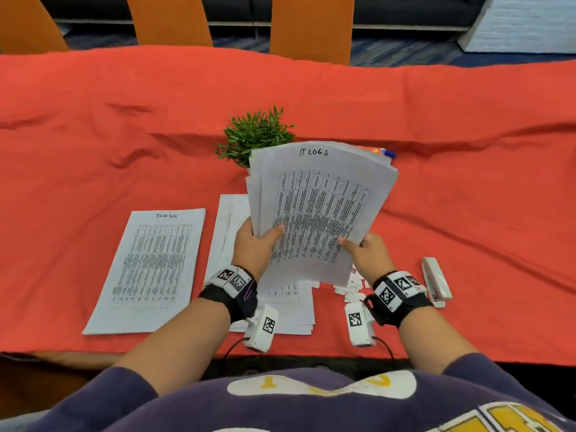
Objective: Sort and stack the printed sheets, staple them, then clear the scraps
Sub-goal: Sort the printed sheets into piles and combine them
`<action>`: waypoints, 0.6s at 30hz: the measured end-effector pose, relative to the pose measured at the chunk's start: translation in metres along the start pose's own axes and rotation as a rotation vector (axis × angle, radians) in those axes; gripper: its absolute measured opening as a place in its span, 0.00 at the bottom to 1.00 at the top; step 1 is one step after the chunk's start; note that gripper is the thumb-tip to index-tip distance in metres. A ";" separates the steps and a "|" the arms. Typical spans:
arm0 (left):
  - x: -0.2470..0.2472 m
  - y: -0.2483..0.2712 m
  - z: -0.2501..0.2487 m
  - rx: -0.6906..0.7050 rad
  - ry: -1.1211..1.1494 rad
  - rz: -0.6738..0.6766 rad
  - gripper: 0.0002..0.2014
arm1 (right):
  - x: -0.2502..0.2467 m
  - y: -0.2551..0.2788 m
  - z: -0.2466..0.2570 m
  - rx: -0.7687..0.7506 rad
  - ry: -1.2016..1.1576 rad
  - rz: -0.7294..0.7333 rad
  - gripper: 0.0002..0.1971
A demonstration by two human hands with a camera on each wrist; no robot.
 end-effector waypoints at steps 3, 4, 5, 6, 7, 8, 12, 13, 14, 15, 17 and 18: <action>0.002 0.003 -0.002 0.037 -0.019 0.007 0.09 | 0.003 0.004 0.002 -0.015 -0.019 0.035 0.11; 0.003 0.003 0.000 0.030 -0.016 0.013 0.10 | 0.005 0.005 0.001 -0.007 -0.037 0.051 0.12; 0.004 0.003 0.005 0.018 -0.008 0.022 0.13 | 0.006 0.004 -0.002 0.004 -0.050 0.071 0.13; 0.005 0.002 0.009 -0.001 -0.005 0.028 0.16 | 0.007 0.004 -0.006 0.016 -0.054 0.087 0.15; 0.006 0.002 0.011 -0.013 -0.003 0.036 0.16 | 0.009 0.002 -0.010 0.029 -0.054 0.097 0.15; 0.007 0.001 0.014 -0.022 -0.002 0.043 0.16 | 0.010 0.001 -0.013 0.037 -0.048 0.102 0.15; 0.008 -0.007 0.030 -0.077 -0.003 0.033 0.14 | 0.009 -0.006 -0.020 0.032 -0.005 0.064 0.11; 0.009 -0.011 0.035 -0.090 -0.010 0.030 0.14 | 0.004 -0.008 -0.019 0.033 -0.006 0.041 0.09; 0.009 -0.015 0.042 -0.099 -0.043 0.027 0.14 | -0.003 -0.011 -0.018 0.031 -0.009 0.011 0.07; 0.008 -0.018 0.050 -0.103 -0.111 0.024 0.14 | -0.012 -0.014 -0.017 0.030 -0.025 -0.026 0.06; 0.006 -0.024 0.073 -0.127 -0.316 0.049 0.14 | -0.034 -0.020 -0.016 0.027 -0.086 -0.102 0.05; 0.005 -0.026 0.088 -0.160 -0.445 0.065 0.15 | -0.045 -0.022 -0.016 0.026 -0.112 -0.141 0.06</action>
Point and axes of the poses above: each hand's wrist, its own y-axis away from the middle knuckle, its own x-axis out of the palm, z = x × y, the point moved 8 cm from there along -y, towards the middle knuckle, and after that the axes turned 14 degrees about -y, right-handed, at the moved point
